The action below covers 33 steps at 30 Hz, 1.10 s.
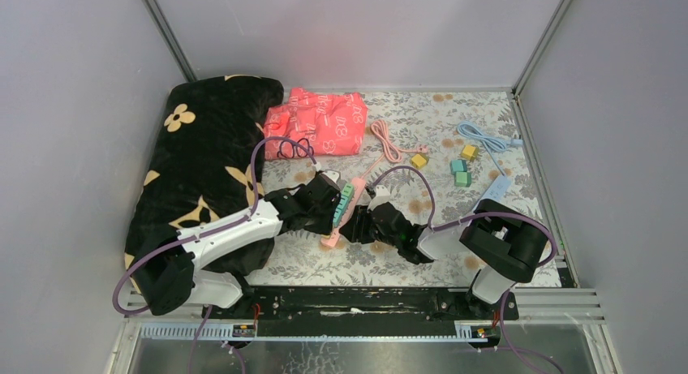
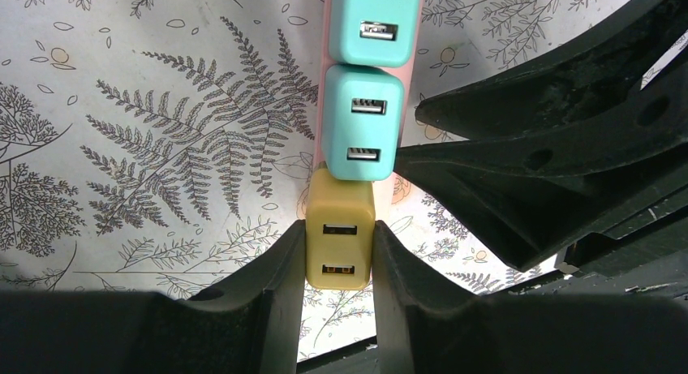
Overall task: Insert the plug
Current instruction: Insert the plug into the socket.
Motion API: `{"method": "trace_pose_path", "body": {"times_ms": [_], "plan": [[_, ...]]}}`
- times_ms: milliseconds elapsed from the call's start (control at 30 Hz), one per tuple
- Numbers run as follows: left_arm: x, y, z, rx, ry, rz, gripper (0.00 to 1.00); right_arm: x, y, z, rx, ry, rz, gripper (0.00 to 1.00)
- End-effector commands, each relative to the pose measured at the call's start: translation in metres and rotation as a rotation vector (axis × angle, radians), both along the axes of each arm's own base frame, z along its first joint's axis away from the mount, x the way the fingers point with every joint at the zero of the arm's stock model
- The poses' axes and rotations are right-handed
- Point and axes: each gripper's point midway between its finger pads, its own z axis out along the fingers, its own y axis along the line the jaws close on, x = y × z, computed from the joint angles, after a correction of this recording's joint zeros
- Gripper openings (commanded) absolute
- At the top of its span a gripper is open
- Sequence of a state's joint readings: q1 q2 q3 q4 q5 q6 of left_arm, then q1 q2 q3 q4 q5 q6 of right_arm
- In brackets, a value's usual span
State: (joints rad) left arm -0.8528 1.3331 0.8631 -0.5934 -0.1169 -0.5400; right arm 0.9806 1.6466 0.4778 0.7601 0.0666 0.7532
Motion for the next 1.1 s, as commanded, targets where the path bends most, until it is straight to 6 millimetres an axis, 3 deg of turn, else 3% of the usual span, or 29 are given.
{"method": "trace_pose_path", "body": {"times_ms": [0,100,667,1067], "plan": [[0.005,-0.002,-0.002,-0.006,-0.031,0.011,0.0,-0.004,-0.003,-0.01,-0.049,0.012,0.009,0.45],[0.002,-0.002,-0.008,0.003,-0.013,0.011,0.0,-0.005,-0.004,-0.019,-0.065,0.026,0.012,0.45],[-0.005,-0.004,-0.026,-0.003,0.035,0.002,0.0,-0.007,-0.001,-0.019,-0.057,0.036,0.022,0.45],[-0.004,-0.006,-0.025,-0.01,0.028,-0.002,0.0,-0.007,-0.001,-0.019,-0.055,0.034,0.022,0.44]]}}
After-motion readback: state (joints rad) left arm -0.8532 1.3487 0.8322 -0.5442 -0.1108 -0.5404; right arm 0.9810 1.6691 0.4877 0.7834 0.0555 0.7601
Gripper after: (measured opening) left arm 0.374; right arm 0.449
